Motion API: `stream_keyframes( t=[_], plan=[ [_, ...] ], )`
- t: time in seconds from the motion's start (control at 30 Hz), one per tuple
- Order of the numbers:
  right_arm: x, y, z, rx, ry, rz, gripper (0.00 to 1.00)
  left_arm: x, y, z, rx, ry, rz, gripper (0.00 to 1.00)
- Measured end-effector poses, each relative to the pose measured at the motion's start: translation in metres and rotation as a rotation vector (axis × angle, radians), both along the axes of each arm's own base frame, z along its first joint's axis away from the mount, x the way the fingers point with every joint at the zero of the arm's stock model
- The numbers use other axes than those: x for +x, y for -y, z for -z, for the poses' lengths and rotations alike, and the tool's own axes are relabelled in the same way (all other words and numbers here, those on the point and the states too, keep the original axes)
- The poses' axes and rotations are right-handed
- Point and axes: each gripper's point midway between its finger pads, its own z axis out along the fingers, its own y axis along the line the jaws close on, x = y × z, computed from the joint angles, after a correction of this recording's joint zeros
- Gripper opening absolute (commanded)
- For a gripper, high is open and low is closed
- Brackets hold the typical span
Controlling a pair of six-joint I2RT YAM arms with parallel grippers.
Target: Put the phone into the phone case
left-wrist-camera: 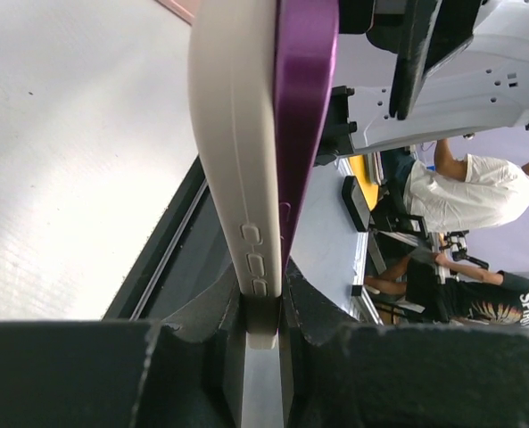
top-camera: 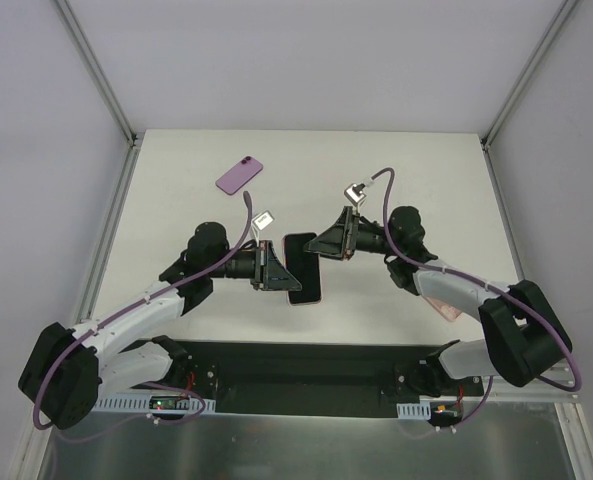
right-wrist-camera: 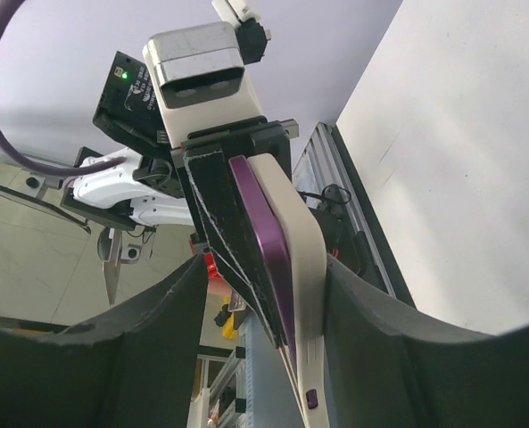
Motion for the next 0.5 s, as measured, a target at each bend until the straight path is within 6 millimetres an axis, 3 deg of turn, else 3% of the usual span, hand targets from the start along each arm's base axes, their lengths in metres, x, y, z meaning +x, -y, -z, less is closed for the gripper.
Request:
stream_keyframes(
  t=[0.37, 0.43, 0.5],
  plan=[
    [0.005, -0.001, -0.022, 0.024, 0.01, -0.029, 0.51, -0.004, 0.003, -0.006, -0.038, 0.056, 0.062, 0.01],
    [0.005, -0.001, -0.025, 0.033, 0.005, -0.036, 0.44, -0.005, 0.003, -0.007, -0.044, 0.06, 0.073, 0.01],
    [0.007, -0.001, -0.026, 0.046, -0.006, -0.042, 0.28, -0.006, 0.003, -0.008, -0.049, 0.064, 0.081, 0.02]
  ],
)
